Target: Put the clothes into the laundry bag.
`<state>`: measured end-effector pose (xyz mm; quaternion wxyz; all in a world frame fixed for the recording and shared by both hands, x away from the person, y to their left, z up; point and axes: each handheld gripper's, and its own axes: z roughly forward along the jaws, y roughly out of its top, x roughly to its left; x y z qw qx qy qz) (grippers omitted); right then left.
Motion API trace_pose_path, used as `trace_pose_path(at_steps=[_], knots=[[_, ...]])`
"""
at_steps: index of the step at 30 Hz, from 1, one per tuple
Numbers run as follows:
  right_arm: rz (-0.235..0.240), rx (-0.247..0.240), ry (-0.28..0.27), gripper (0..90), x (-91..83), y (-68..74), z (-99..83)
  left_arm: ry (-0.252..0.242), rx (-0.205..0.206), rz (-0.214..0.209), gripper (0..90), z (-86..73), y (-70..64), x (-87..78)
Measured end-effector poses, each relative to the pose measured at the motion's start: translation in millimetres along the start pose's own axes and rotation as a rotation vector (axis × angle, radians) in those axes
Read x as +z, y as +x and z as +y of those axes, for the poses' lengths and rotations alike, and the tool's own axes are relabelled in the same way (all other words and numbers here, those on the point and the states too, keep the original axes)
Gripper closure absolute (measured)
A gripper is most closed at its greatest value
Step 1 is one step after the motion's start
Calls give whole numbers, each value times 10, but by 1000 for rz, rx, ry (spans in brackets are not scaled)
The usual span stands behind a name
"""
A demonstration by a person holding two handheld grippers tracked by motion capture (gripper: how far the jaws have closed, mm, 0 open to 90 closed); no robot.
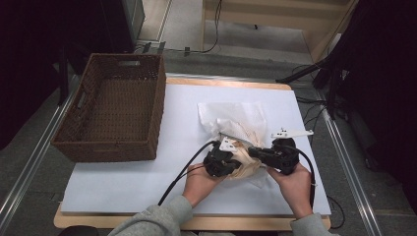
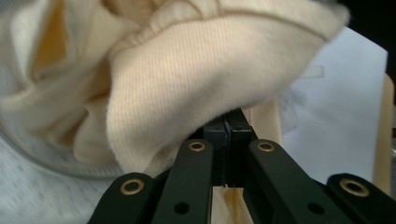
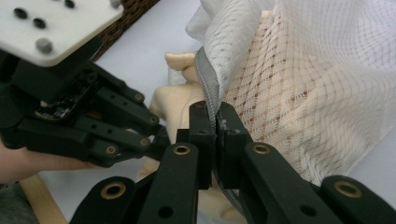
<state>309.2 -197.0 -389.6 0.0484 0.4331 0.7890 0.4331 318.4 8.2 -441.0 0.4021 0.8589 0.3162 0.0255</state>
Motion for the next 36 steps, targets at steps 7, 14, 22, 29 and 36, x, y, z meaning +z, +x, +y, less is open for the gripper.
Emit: trace_pose_path(at_steps=[7, 14, 22, 29, 36], knots=[[7, 3, 1, 888, -7, 6, 16, -5, 1, 22, 900, 175, 84, 59], [28, -16, -8, 890, -24, 68, 43, 1, -2, 38, 900, 286, 215, 110], [70, -56, -45, 891, -116, 206, 118, -19, -18, 48, 900, 311, 292, -32], [76, -69, -53, 890, -167, 238, 118, 29, 20, -3, 900, 331, 222, -43], [65, -25, -28, 890, -117, 79, 62, 73, 66, -11, 900, 450, 206, 171]])
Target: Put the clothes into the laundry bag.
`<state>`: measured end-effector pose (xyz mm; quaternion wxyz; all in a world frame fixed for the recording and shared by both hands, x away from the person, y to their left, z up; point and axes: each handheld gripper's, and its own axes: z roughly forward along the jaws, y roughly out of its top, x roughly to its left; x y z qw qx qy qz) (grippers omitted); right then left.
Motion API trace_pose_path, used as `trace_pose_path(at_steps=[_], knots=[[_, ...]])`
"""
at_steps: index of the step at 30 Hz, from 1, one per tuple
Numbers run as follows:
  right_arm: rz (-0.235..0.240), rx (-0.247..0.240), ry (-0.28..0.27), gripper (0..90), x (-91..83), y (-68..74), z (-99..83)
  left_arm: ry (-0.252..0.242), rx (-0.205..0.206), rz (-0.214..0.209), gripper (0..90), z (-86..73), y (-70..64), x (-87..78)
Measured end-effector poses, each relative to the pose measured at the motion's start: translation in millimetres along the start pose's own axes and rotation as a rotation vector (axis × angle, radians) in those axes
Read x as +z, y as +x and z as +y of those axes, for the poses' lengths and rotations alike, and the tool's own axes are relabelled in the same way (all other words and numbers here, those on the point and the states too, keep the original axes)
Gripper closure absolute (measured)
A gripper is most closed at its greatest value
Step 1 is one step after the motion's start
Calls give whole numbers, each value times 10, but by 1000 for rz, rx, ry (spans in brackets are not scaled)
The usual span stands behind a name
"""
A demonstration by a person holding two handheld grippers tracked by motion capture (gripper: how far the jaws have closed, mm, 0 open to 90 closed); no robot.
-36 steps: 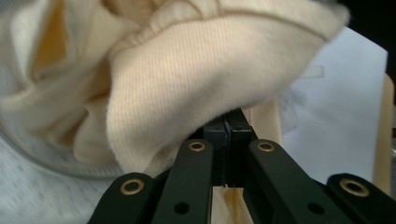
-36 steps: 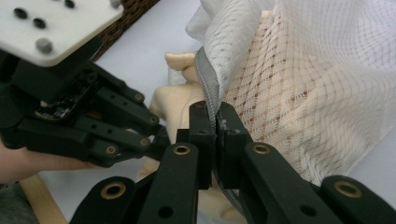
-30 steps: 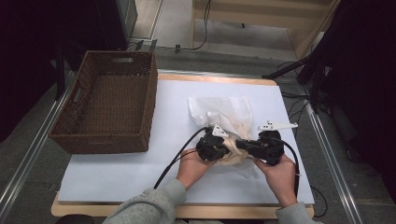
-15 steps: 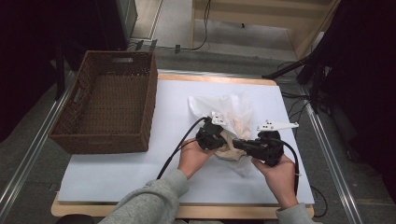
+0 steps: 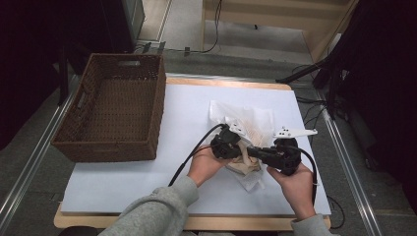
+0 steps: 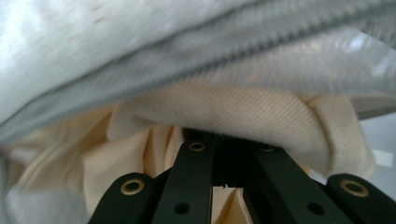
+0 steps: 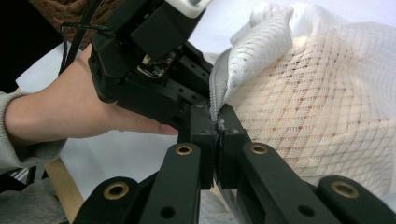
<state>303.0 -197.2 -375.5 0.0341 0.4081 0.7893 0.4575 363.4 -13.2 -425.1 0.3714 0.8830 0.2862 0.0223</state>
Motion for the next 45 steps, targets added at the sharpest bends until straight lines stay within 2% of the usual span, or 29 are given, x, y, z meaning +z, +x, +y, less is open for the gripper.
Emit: trace_pose_path(at_steps=[2, 5, 6, 11, 12, 15, 16, 19, 24, 26, 28, 32, 41, 45], knots=[[-7, 14, 4, 890, -6, -81, -20, 2, 7, 12, 900, 76, 33, 78], [-12, 36, 6, 890, -14, -148, -44, 2, -2, 9, 900, 125, 68, 123], [-14, 37, 8, 890, -16, -159, -49, 0, -19, 9, 900, 165, 95, 158], [-16, 44, 9, 890, -9, -184, -59, 13, -27, 24, 900, 226, 182, 224], [-18, 48, 12, 890, -6, -193, -63, 11, -47, 21, 900, 225, 224, 243], [-22, 54, 18, 890, -1, -202, -70, 11, -58, 11, 900, 228, 216, 231], [-30, 53, 20, 890, 9, -209, -77, 12, -45, 2, 900, 226, 191, 183], [-33, 54, 20, 889, 18, -217, -83, 6, -48, -10, 900, 221, 176, 123], [-42, 61, 27, 889, 17, -227, -86, -5, -35, -36, 891, 170, 132, -137], [-44, 62, 27, 889, 16, -231, -87, -10, -39, -40, 892, 161, 130, -182], [-47, 66, 23, 889, 12, -246, -84, -8, -22, -40, 895, 139, 111, -302], [-49, 66, 25, 889, 12, -245, -81, -6, -9, -45, 900, 85, 84, -425], [-48, 66, 19, 889, 15, -256, -80, 7, 16, -43, 900, -101, -33, -579], [-51, 66, 21, 888, 12, -253, -77, 7, 14, -48, 900, -166, -66, -584]])
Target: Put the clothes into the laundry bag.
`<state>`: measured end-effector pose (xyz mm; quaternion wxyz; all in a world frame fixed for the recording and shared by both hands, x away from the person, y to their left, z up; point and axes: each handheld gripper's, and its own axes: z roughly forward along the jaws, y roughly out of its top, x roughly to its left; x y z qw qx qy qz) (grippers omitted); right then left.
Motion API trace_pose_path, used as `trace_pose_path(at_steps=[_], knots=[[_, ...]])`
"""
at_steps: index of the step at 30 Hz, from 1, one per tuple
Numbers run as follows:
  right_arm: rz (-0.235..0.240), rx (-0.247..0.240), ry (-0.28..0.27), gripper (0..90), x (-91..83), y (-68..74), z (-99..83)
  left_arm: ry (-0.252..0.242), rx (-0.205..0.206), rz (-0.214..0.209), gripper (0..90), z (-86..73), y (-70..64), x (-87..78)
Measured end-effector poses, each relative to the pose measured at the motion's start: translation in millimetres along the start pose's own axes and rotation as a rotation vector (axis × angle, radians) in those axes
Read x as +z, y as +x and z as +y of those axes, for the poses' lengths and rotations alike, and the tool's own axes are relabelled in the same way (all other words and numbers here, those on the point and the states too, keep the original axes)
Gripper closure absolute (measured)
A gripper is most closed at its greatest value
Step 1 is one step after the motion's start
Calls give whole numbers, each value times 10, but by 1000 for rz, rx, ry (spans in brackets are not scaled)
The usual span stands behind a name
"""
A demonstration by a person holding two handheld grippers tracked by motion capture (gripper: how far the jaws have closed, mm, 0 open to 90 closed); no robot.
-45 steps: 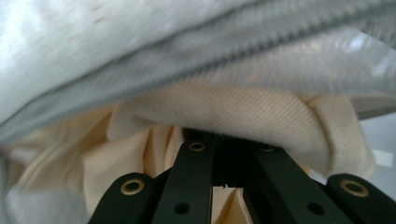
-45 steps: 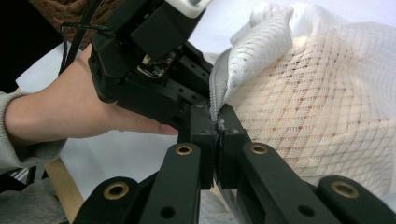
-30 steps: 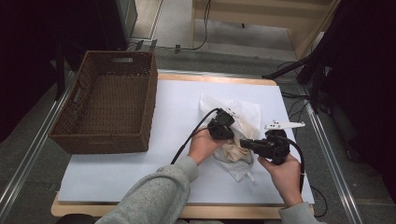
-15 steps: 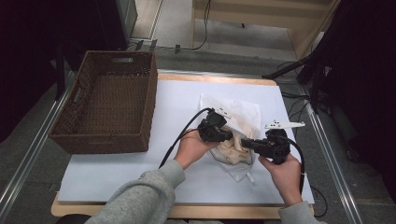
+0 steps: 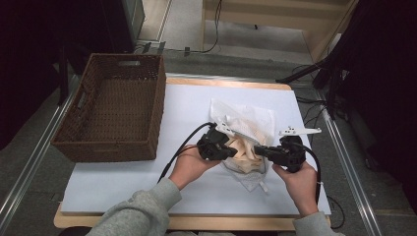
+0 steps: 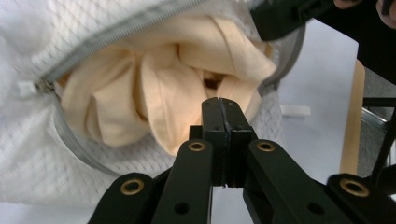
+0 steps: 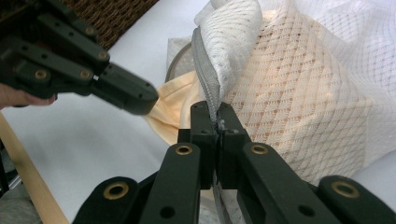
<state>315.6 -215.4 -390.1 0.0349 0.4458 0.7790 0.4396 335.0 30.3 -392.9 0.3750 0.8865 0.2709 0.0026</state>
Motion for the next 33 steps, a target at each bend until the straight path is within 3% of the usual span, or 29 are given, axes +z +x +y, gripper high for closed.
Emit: trace_pose_path(at_steps=[8, 10, 12, 16, 25, 28, 33], knots=[[-7, -1, -2, 889, -8, -6, -1, 4, 31, -19, 900, -117, -171, -54], [-6, -1, -4, 888, -4, 0, -1, 14, 28, -19, 900, -172, -187, 5], [-8, -1, -3, 888, -4, 6, 2, 38, 10, -10, 900, -253, -166, 168], [-8, 0, -2, 888, -6, 8, 4, 42, 5, 5, 900, -256, -149, 320], [-1, -3, 1, 888, 8, 7, 2, 37, 21, 64, 900, -27, -85, 702], [2, -4, 14, 888, 30, 12, -3, 39, 38, 88, 900, 34, -66, 776], [0, -7, 20, 890, 36, 12, 0, 15, 21, 126, 900, 99, 9, 851]])
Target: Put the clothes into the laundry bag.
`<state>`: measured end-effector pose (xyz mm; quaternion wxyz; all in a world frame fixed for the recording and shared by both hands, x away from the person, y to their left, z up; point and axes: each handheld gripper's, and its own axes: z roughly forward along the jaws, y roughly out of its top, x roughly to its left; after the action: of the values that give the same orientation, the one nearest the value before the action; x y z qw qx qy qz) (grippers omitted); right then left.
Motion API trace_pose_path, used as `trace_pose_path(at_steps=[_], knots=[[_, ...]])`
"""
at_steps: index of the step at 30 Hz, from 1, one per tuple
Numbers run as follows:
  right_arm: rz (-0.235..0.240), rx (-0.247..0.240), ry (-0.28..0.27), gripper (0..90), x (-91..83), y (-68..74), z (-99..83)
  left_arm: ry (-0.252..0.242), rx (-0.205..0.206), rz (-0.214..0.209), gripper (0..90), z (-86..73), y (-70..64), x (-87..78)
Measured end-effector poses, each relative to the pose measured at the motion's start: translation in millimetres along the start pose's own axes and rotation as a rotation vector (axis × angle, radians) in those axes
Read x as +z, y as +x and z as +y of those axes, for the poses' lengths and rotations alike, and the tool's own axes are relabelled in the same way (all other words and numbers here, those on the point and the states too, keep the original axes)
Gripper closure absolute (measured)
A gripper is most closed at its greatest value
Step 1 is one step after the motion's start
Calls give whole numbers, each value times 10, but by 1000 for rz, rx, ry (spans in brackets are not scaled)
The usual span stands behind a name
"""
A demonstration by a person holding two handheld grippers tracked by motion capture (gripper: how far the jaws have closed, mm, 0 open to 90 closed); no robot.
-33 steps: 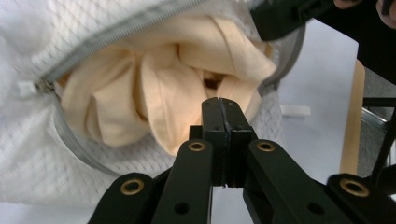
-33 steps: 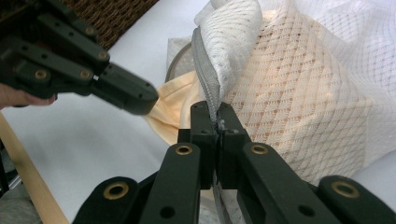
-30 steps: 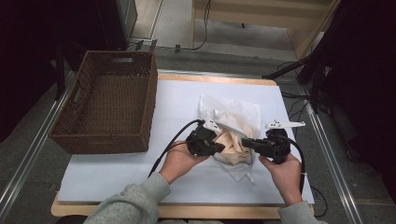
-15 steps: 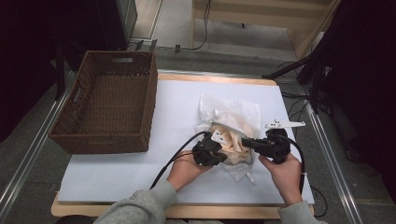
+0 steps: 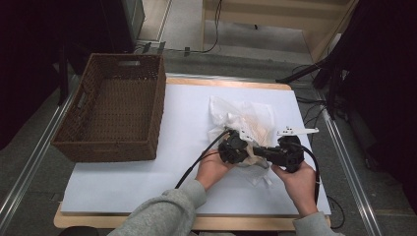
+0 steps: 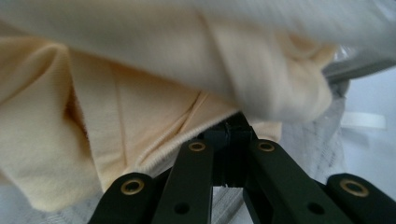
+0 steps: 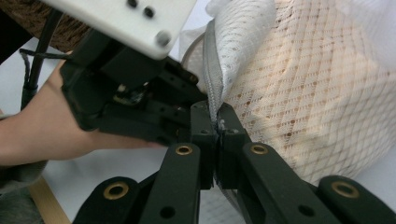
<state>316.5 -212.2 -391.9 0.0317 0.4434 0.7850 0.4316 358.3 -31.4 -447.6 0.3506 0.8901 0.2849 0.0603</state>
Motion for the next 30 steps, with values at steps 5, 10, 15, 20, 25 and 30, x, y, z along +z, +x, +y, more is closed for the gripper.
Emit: trace_pose_path(at_steps=[5, 10, 15, 20, 25, 30], knots=[[0, -5, 5, 890, 12, 21, -1, -39, -35, 17, 900, 80, 67, 33], [17, -11, -3, 890, 7, 58, 4, -77, -72, 10, 900, 148, 134, 18], [11, -6, -7, 889, -3, 51, 7, -52, -58, -9, 900, 157, 166, 38], [12, -7, -3, 891, 0, 58, 8, -47, -43, 19, 900, 213, 185, 89], [37, -2, -3, 893, 5, 57, 11, -61, -105, 44, 900, 264, 335, 91], [9, -18, -7, 891, 33, 25, -6, -55, -93, -38, 895, 210, 352, 7]])
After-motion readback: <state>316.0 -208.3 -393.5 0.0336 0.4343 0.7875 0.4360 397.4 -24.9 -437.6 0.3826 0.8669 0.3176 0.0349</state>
